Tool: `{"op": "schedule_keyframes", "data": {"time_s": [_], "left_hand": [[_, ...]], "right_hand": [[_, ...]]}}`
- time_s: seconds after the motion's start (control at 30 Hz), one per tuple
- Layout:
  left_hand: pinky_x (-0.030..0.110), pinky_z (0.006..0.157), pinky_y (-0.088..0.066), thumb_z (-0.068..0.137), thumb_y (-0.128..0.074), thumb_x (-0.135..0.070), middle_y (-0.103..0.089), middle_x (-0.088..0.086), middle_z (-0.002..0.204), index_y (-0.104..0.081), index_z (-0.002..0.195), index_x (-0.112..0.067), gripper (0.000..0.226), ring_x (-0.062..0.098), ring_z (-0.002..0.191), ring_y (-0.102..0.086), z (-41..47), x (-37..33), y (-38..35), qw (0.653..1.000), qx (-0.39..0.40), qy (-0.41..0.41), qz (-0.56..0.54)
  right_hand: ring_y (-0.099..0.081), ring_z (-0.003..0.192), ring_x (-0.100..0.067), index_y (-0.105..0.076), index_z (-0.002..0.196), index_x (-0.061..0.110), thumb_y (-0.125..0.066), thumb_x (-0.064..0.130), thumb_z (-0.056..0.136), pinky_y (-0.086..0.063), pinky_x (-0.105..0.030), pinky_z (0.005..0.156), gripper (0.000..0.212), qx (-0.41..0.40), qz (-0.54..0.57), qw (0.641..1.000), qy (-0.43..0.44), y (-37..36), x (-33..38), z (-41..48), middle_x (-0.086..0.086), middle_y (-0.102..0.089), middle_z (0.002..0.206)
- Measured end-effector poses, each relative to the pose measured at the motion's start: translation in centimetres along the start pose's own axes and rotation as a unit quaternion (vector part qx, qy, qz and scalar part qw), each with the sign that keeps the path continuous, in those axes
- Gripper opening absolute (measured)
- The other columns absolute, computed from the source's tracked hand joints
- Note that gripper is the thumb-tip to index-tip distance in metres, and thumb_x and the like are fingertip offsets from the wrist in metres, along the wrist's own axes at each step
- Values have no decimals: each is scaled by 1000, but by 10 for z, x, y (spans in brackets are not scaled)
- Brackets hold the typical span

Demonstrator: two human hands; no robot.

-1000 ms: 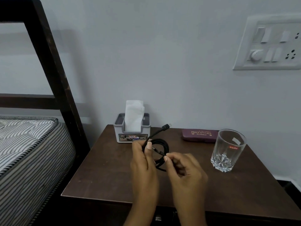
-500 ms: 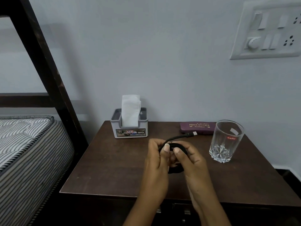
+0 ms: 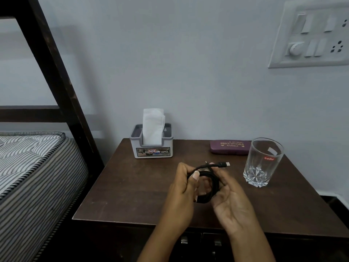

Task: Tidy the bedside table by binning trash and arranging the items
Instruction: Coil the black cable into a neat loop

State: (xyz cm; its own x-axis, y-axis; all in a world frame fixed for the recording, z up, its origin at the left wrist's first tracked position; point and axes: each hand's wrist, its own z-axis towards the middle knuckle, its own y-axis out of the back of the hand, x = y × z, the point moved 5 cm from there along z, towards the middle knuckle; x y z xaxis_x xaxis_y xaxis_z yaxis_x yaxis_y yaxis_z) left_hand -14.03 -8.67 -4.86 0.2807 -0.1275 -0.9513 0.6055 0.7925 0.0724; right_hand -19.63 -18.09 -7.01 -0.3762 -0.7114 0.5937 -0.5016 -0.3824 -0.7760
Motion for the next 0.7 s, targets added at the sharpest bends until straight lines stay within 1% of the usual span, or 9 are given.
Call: {"op": "schedule_keyframes", "data": {"time_s": [0.1, 0.23, 0.27, 0.33, 0.43, 0.5, 0.6, 0.67, 0.7], "left_hand": [[21, 57, -39, 97, -42, -24, -47, -15, 58, -46, 78, -28, 20, 3, 55, -40, -2, -2, 3, 1000, -23, 3, -20], [16, 55, -41, 98, -40, -13, -52, -12, 58, -46, 85, -11, 15, -2, 52, -44, 0, -7, 11, 995, -82, 9, -64], [15, 55, -41, 98, -39, -14, -54, -10, 60, -46, 85, -10, 15, -2, 53, -46, 0, -7, 13, 993, -96, 12, -75], [17, 56, -42, 98, -39, -17, -58, -5, 66, -46, 87, -11, 15, 1, 55, -46, 0, -3, 14, 989, -111, 32, -89], [23, 62, -44, 98, -41, -20, -52, -4, 62, -49, 87, -12, 16, 7, 55, -46, 0, 6, 10, 978, -115, 101, -144], [25, 64, -49, 97, -42, -24, -55, -1, 61, -53, 84, -12, 21, 9, 56, -54, 0, 9, 10, 968, -114, 130, -180], [30, 70, -55, 96, -46, -28, -72, 3, 71, -68, 82, -15, 29, 16, 69, -67, 2, 7, 21, 981, -133, 97, -105], [34, 74, -55, 93, -53, -26, -75, 4, 80, -73, 82, -17, 25, 19, 79, -69, 2, 7, 29, 984, -145, 84, -56], [31, 73, -56, 91, -55, -24, -75, 4, 81, -74, 86, -17, 21, 18, 81, -69, 2, 8, 31, 982, -147, 92, -69]], "right_hand": [[-68, 70, -10, -67, 89, 7, -58, 19, 79, -57, -20, 59, 18, 13, -32, 999, 41, 0, 5, 0, -8, -69, 83], [-68, 87, -17, -57, 117, 25, -60, 10, 77, -56, -24, 73, 44, 93, -115, 988, 39, -12, -6, -14, -11, -71, 100], [-69, 86, -18, -54, 118, 27, -60, 4, 77, -57, -24, 74, 47, 83, -137, 986, 48, -11, -7, -15, -12, -73, 97], [-71, 81, -19, -51, 113, 18, -58, -3, 81, -58, -24, 73, 39, 48, -152, 985, 69, -10, -6, -16, -14, -74, 91], [-71, 77, -16, -55, 104, 5, -56, -4, 83, -58, -22, 67, 23, 15, -120, 989, 83, -7, -8, -15, -13, -74, 84], [-71, 76, -15, -60, 99, 4, -56, -4, 83, -57, -21, 66, 18, 6, -120, 989, 88, -5, -8, -16, -12, -73, 82], [-70, 72, -13, -63, 95, 5, -57, -4, 82, -57, -19, 67, 17, 9, -139, 986, 93, -4, -6, -16, -11, -74, 80], [-70, 71, -13, -64, 96, 4, -59, -4, 82, -57, -20, 67, 17, 9, -154, 984, 93, -3, -5, -16, -11, -75, 81], [-69, 71, -13, -65, 97, 5, -59, -3, 82, -57, -19, 67, 18, 9, -157, 983, 92, -2, -5, -16, -11, -75, 82]]}}
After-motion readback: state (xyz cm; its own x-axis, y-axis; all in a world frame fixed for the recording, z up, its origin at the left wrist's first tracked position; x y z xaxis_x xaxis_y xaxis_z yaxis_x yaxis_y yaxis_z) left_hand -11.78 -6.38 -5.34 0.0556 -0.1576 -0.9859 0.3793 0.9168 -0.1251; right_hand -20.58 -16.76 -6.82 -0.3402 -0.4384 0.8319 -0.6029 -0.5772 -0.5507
